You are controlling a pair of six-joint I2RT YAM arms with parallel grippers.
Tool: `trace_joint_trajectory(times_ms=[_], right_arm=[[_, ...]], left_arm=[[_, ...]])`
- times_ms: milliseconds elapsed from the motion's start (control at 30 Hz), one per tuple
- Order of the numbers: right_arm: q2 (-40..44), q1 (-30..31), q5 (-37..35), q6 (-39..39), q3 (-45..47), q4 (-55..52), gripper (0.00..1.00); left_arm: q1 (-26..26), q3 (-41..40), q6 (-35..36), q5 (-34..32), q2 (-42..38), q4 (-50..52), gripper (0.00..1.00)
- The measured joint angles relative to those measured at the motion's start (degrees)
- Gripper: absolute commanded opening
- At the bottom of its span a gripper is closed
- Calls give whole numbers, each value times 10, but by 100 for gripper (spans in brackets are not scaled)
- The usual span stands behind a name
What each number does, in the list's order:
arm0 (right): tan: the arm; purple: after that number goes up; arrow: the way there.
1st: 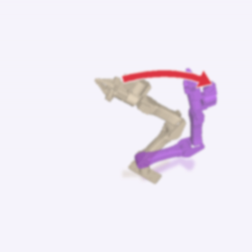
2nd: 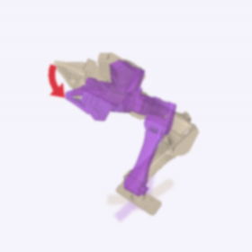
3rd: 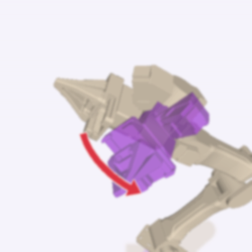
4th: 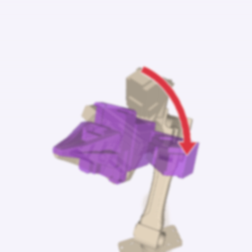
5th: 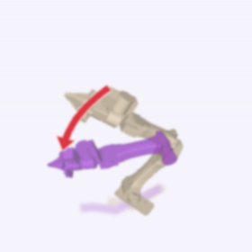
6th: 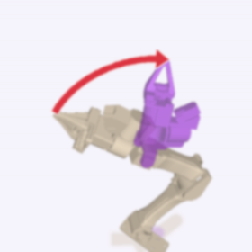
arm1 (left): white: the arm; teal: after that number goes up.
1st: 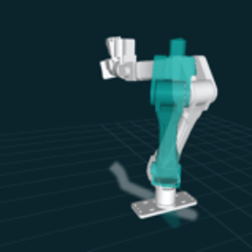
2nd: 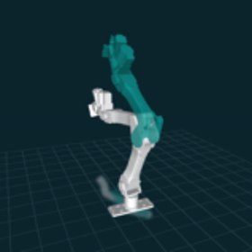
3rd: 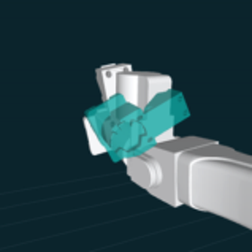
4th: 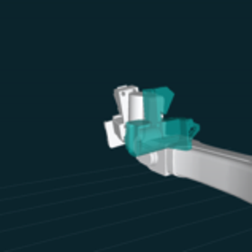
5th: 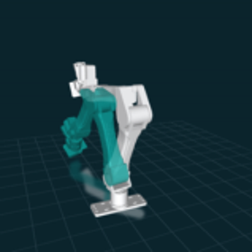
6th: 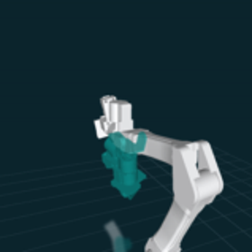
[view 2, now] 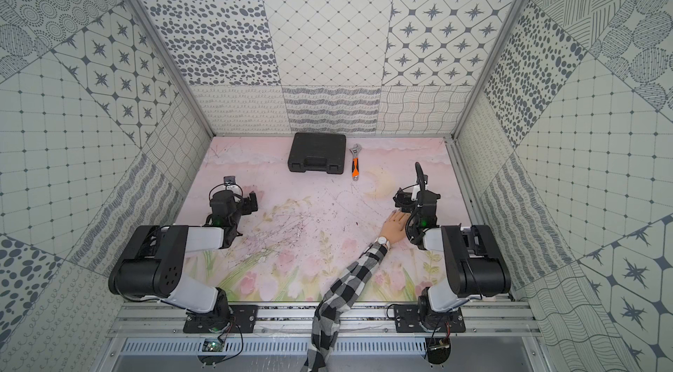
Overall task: Take off the watch
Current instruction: Adjust the hand at the center of the board.
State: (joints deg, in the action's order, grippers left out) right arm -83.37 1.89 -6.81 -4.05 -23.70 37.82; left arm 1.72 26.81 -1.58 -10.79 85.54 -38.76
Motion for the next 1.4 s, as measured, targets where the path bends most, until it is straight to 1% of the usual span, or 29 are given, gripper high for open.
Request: trace_joint_trajectory(times_ms=[67, 133, 233, 367, 467, 600, 733, 900, 1067, 1200, 1400], right_arm=[[61, 0, -7, -17, -12, -57, 98], [122, 0, -15, -55, -28, -110, 98], [217, -1, -22, -143, -45, -199, 98], [312, -7, 20, -242, -47, -326, 98], [351, -9, 77, -295, -51, -430, 98], [371, -9, 152, -355, -56, -553, 97], [397, -9, 200, -408, -50, -640, 96], [409, -9, 230, -451, -23, -685, 94], [389, -9, 252, -471, 6, -686, 92], [365, -9, 263, -481, 21, -661, 92], [311, -9, 274, -486, 42, -593, 91]], left_arm=[[1, 34, -8, -5, -30, 49, 97], [5, 73, -22, -11, -56, 104, 96], [14, 142, -63, -16, -87, 214, 95], [45, 195, -126, -17, -125, 344, 94], [88, 210, -166, -13, -154, 428, 94], [158, 221, -211, -2, -179, 519, 94], [223, 223, -248, 7, -188, 579, 95], [306, 227, -279, 13, -174, 624, 94], [364, 243, -293, 14, -136, 644, 94], [393, 263, -297, 16, -104, 649, 94], [414, 284, -302, 26, -66, 649, 94]])
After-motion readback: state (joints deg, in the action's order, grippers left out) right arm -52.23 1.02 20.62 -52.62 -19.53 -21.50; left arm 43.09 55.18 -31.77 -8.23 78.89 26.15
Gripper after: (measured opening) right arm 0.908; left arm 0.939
